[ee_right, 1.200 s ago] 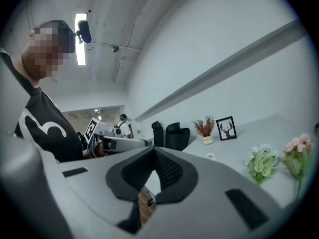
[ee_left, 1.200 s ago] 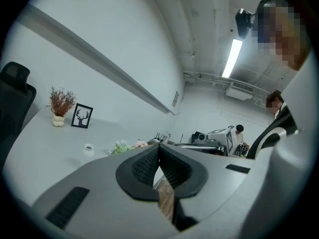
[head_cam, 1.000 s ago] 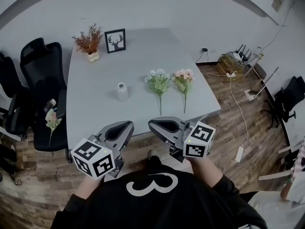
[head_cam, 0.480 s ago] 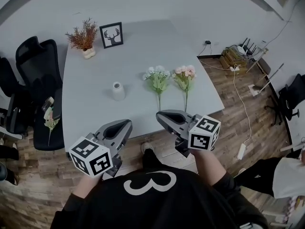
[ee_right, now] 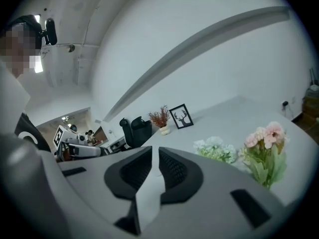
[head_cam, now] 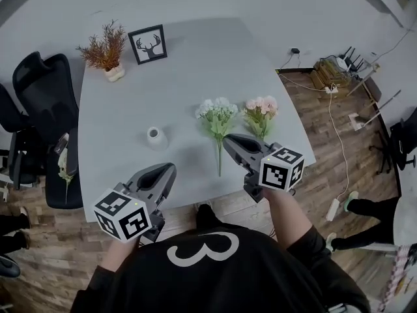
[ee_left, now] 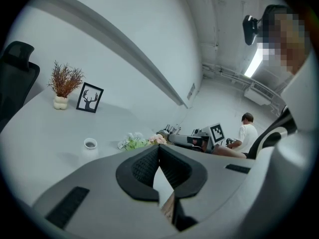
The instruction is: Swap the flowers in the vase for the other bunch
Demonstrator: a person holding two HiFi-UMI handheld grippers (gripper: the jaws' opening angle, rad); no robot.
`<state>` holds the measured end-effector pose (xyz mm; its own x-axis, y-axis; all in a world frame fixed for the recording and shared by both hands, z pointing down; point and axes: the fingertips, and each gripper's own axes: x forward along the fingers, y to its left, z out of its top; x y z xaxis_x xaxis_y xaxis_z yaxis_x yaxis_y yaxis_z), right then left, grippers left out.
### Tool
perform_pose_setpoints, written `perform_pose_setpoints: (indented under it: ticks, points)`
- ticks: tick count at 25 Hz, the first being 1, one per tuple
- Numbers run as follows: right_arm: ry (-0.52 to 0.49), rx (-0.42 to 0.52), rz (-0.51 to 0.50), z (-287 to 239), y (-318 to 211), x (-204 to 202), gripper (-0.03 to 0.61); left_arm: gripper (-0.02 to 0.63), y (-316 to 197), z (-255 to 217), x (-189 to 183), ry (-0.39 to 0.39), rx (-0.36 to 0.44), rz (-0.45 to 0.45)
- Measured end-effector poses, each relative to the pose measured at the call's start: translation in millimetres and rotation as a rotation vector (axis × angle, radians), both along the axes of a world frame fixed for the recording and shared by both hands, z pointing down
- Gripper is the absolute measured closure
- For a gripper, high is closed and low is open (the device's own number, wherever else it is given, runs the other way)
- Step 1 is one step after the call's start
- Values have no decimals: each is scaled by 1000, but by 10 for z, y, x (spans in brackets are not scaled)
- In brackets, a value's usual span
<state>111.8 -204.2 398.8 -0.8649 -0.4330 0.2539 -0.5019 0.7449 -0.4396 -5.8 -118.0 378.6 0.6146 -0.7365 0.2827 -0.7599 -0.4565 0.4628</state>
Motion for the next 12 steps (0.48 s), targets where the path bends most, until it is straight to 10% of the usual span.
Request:
perform_pose_setpoints:
  ticks: [12]
  points:
    - [203, -115, 128, 814, -1054, 98, 268, 601, -652, 275, -99, 38, -66, -40]
